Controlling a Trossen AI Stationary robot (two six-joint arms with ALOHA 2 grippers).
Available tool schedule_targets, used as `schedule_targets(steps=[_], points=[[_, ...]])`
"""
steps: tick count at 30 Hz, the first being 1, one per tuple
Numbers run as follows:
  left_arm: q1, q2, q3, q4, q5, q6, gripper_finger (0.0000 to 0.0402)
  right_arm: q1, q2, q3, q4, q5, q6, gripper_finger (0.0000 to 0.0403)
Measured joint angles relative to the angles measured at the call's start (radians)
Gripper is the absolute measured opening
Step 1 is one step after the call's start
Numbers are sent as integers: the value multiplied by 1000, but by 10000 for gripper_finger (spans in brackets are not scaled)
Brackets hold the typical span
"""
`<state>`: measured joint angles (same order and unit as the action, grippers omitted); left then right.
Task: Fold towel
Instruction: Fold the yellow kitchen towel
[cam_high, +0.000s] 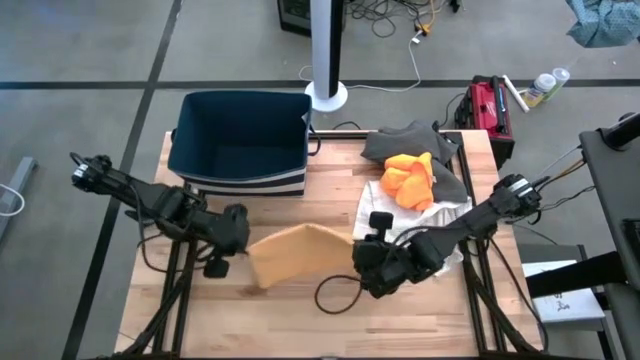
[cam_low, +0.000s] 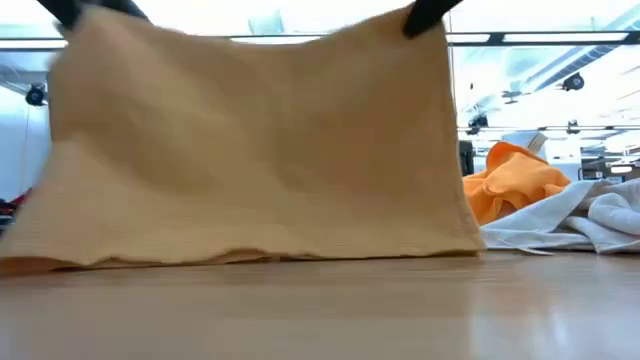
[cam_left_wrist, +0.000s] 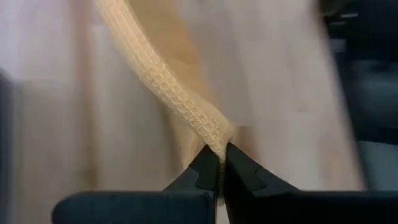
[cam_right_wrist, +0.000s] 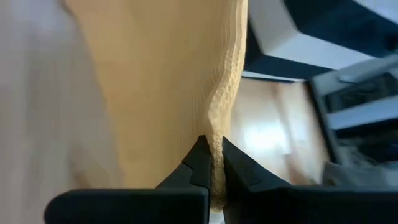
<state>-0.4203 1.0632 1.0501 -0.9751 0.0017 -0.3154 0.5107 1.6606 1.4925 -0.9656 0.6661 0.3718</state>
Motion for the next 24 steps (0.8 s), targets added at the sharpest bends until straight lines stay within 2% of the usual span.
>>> schedule_targets(steps=[5, 9, 12, 15, 18, 24], points=[[-134, 2, 35, 73, 46, -92, 0, 83, -29, 36, 14, -167, -5, 3], [-253, 2, 98, 147, 22, -112, 0, 140, -53, 73, 19, -170, -23, 3], [-296, 0, 142, 155, -47, -85, 0, 144, -68, 76, 16, -147, -50, 3], [-296, 0, 149, 149, -72, -79, 0, 127, -71, 76, 11, -126, -92, 3], [-271, 0, 102, 146, -116, -70, 0, 95, -71, 73, 13, -113, -122, 3], [-177, -27, 24, 116, -220, 9, 0, 21, -60, 44, 13, 49, -121, 3]])
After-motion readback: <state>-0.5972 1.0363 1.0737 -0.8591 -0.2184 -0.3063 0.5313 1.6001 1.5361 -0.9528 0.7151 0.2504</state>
